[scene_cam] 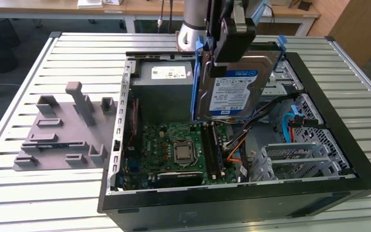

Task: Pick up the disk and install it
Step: 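Insert the disk into the insertion slot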

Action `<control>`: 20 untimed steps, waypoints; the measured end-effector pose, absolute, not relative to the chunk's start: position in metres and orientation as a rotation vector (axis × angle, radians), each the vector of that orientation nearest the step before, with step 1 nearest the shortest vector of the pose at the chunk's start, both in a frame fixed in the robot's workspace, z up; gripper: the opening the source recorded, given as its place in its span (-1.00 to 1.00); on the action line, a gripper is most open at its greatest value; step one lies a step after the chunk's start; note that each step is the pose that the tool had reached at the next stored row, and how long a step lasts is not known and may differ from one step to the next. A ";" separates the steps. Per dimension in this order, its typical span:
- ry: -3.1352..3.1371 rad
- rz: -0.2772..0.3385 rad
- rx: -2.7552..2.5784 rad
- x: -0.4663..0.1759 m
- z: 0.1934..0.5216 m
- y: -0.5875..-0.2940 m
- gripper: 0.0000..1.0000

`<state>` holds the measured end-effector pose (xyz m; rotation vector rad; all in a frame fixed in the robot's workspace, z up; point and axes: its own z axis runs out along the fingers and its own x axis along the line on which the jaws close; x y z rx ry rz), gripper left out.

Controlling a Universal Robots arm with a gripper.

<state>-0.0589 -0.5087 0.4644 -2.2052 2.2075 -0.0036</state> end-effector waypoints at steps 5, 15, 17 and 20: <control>2.208 -0.004 -2.205 -0.059 0.464 -0.520 -0.27; 2.208 -0.004 -2.205 -0.043 0.463 -0.521 -0.27; 2.208 -0.004 -2.205 -0.040 0.463 -0.521 -0.27; 2.208 -0.004 -2.205 -0.038 0.463 -0.521 -0.27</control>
